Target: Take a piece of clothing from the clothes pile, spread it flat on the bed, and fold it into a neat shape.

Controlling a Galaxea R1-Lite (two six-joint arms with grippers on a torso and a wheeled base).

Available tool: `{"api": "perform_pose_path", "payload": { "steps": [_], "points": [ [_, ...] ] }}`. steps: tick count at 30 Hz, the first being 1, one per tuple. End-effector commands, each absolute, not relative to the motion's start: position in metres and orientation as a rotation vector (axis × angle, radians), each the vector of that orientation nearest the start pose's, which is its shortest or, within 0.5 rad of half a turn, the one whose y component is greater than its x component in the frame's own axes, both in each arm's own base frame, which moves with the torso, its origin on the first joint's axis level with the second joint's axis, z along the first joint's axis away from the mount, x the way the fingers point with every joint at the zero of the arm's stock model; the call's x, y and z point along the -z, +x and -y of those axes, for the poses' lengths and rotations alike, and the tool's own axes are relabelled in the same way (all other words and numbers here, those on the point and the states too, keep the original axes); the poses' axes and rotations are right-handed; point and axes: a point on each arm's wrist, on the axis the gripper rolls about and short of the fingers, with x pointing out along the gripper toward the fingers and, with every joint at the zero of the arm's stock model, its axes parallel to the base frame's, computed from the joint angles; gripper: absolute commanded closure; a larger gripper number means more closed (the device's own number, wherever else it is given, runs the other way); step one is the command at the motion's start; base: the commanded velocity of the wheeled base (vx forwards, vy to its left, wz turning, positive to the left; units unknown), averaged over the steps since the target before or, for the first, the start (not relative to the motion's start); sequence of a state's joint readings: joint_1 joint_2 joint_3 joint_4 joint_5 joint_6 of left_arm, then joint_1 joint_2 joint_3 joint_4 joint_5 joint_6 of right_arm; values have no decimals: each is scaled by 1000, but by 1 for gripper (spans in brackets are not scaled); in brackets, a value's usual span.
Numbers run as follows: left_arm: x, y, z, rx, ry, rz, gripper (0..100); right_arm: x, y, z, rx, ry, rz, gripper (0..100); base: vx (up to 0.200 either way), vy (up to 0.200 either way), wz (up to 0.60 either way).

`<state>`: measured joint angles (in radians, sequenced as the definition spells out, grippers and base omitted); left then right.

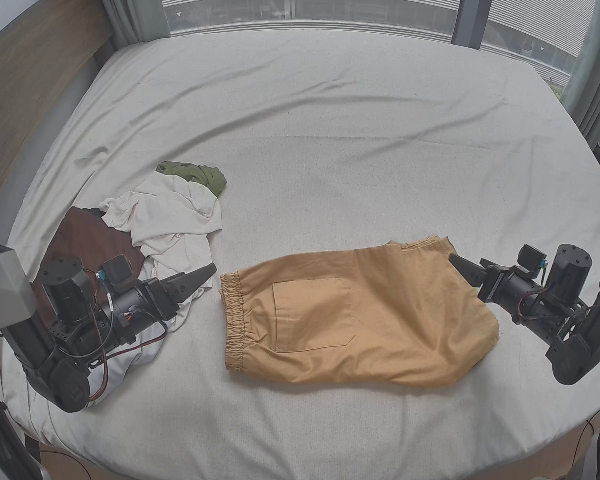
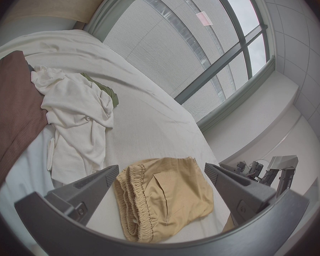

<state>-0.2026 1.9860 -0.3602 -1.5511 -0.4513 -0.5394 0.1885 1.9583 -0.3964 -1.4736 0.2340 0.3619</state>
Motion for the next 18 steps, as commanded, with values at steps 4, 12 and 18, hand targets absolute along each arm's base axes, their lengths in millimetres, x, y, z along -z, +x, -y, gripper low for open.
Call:
{"api": "perform_pose_path", "payload": {
  "steps": [4,12,18],
  "points": [
    [-71,277,70,609,-535,-323,0,-108,296,-92,-556,357,-167,0,0,0,0],
    [-42,277,74,591,-537,-435,0,-96,296,-108,-646,352,-229,0,0,0,0],
    [-29,278,81,598,-539,-484,0,-94,298,-105,-634,352,-230,0,0,0,0]
  ]
}}
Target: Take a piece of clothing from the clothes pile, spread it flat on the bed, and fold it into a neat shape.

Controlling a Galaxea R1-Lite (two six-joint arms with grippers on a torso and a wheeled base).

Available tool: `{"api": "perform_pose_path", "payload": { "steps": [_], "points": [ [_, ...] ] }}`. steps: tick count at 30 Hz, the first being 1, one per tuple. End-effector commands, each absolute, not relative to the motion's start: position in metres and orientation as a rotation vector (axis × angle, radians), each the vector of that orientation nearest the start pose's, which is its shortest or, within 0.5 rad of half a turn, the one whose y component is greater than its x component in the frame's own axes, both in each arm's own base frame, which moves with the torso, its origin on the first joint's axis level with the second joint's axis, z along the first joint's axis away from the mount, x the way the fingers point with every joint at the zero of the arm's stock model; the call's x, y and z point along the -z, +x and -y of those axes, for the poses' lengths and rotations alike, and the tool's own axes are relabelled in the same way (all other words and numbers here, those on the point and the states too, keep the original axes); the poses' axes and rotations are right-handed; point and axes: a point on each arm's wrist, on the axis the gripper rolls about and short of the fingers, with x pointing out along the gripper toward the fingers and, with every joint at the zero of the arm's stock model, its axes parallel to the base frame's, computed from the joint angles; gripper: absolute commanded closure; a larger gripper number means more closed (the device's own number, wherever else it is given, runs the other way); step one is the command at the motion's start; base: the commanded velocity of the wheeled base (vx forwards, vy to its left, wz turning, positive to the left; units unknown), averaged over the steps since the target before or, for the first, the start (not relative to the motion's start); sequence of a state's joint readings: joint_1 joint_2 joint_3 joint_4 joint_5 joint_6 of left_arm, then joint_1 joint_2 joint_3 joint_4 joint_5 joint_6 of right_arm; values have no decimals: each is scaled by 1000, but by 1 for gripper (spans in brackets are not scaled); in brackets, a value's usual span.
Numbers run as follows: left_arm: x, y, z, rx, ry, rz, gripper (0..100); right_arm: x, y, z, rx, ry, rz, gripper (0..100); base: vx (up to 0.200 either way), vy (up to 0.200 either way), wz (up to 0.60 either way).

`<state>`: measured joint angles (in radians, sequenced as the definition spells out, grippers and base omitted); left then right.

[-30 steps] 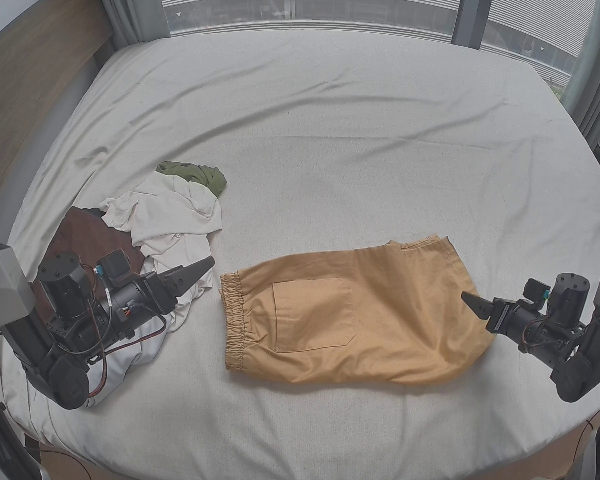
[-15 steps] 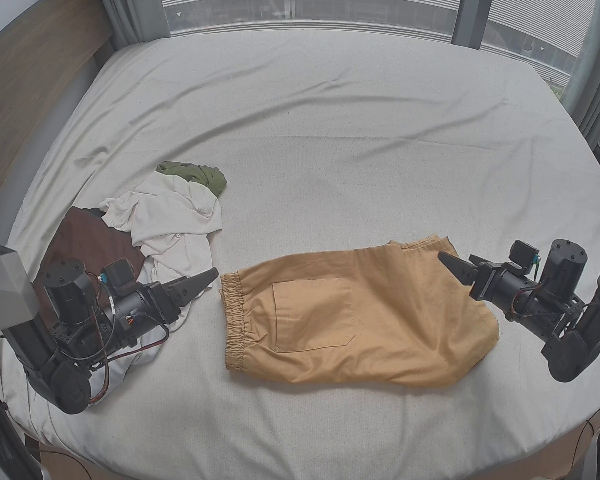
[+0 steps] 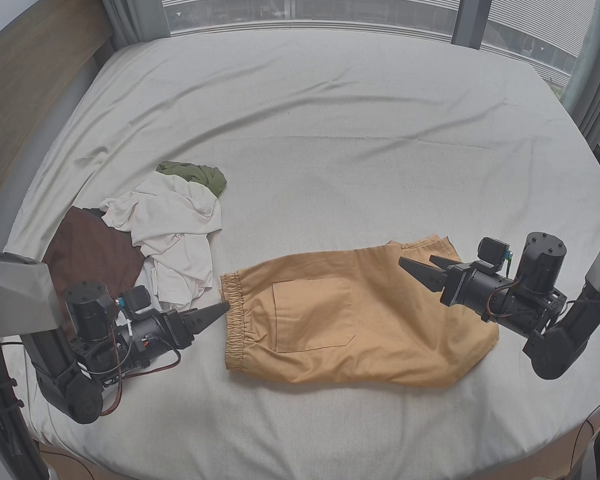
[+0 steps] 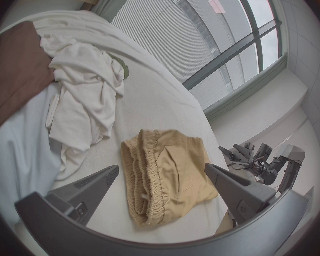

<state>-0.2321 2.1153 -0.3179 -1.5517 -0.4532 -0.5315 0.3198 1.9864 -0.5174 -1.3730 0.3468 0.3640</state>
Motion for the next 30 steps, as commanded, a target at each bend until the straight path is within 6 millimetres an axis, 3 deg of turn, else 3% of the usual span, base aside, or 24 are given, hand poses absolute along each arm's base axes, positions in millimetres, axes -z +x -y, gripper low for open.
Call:
{"api": "perform_pose_path", "payload": {
  "steps": [1,14,30],
  "points": [
    [-28,279,81,600,-540,-487,0,-94,298,-105,-634,352,-232,0,0,0,0],
    [-1,285,96,607,-528,-559,0,-94,298,-105,-634,350,-226,0,0,0,0],
    [9,294,99,599,-534,-565,0,-93,298,-106,-639,350,-232,0,0,0,0]
  ]
}}
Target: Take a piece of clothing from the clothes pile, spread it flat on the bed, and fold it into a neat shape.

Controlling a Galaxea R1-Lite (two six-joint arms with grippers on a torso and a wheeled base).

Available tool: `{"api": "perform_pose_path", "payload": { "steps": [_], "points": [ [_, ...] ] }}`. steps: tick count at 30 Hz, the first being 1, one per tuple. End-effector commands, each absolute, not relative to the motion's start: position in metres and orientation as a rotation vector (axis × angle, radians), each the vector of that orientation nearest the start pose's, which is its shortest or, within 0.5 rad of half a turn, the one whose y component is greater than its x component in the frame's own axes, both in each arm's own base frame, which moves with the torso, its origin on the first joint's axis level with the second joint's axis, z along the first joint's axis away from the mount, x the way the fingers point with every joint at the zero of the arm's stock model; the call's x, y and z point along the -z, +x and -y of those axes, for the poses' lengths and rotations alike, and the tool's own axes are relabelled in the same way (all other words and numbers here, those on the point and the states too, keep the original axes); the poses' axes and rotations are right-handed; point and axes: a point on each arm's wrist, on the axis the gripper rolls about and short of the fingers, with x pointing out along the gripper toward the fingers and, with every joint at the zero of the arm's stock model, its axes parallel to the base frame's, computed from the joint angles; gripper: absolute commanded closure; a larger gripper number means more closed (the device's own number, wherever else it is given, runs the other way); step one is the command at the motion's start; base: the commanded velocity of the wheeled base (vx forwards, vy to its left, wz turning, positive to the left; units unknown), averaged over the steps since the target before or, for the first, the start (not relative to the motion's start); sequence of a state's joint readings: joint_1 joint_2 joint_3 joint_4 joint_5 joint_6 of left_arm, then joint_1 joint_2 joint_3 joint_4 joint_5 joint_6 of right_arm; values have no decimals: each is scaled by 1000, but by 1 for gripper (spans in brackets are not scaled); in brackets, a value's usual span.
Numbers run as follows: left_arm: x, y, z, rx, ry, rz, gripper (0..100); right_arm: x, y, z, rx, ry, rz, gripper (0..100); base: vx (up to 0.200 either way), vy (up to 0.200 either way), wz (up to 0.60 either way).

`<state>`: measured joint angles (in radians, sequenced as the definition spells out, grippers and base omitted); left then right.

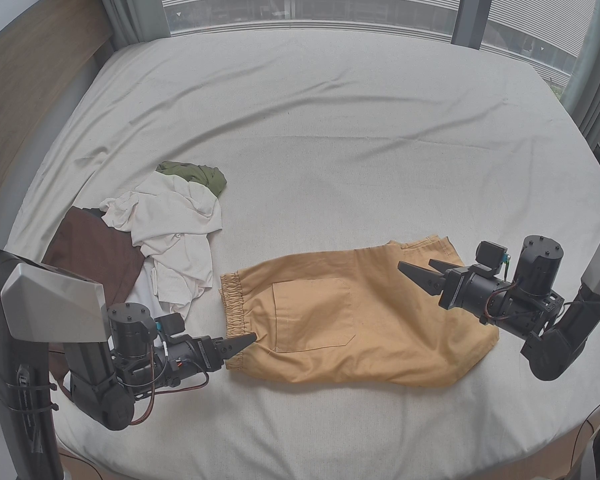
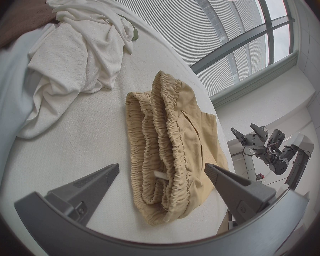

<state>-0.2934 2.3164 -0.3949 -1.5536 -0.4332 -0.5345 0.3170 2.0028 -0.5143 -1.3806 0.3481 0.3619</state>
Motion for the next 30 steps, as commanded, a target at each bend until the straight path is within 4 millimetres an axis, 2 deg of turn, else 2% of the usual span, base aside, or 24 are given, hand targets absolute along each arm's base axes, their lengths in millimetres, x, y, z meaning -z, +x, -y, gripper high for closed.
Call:
{"api": "perform_pose_path", "payload": {
  "steps": [1,9,16,30],
  "points": [
    [10,295,100,601,-538,-566,0,-93,298,-106,-639,350,-232,0,0,0,0],
    [5,304,110,591,-616,-548,0,-93,297,-107,-639,350,-232,0,0,0,0],
    [15,314,123,542,-654,-541,0,-93,297,-107,-640,348,-233,0,0,0,0],
    [14,313,132,550,-723,-560,0,-87,299,-108,-641,348,-232,0,0,0,0]
  ]
}}
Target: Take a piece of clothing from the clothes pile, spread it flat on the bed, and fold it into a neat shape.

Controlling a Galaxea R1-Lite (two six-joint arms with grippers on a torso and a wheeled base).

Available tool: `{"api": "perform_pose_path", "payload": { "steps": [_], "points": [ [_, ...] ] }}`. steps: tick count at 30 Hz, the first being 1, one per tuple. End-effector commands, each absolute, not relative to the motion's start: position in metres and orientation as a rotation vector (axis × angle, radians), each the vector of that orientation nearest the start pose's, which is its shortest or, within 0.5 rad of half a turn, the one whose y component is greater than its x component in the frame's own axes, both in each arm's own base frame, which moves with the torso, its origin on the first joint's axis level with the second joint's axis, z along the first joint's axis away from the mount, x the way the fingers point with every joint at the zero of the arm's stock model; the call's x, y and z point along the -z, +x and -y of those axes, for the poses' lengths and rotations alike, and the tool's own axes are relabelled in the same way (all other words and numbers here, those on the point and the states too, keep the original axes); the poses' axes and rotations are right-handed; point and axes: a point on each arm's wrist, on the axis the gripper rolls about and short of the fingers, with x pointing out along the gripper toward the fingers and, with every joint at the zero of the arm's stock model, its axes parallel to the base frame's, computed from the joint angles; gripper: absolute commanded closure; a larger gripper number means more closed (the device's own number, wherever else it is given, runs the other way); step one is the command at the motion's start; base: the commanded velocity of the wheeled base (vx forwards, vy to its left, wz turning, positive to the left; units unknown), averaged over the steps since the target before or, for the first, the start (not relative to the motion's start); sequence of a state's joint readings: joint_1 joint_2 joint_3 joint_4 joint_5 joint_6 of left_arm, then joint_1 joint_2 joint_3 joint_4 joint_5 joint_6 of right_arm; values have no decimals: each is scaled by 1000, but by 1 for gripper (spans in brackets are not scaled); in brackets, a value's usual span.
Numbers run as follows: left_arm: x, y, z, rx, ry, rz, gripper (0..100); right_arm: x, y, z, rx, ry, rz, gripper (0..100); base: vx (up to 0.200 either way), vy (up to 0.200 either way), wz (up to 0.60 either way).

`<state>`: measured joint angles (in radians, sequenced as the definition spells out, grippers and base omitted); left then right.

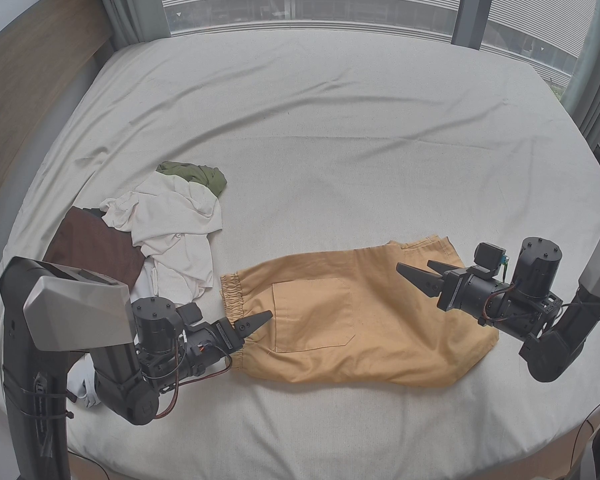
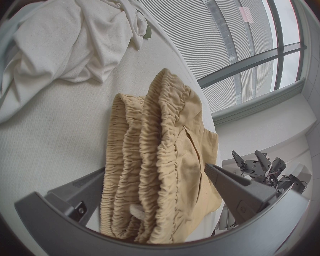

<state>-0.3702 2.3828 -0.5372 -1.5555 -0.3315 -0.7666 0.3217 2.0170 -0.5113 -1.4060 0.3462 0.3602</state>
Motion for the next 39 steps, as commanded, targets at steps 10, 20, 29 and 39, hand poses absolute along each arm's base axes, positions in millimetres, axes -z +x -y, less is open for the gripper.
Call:
{"api": "perform_pose_path", "payload": {
  "steps": [10,20,29,39],
  "points": [
    [13,314,134,546,-761,-566,100,-84,300,-109,-641,348,-240,0,0,0,0],
    [-11,309,128,549,-765,-513,100,-77,301,-107,-628,346,-263,0,0,0,0],
    [-39,310,95,503,-782,-419,100,-68,304,-107,-627,344,-260,0,0,0,0],
    [-43,313,83,491,-789,-412,100,-64,304,-109,-627,344,-276,0,0,0,0]
  ]
}}
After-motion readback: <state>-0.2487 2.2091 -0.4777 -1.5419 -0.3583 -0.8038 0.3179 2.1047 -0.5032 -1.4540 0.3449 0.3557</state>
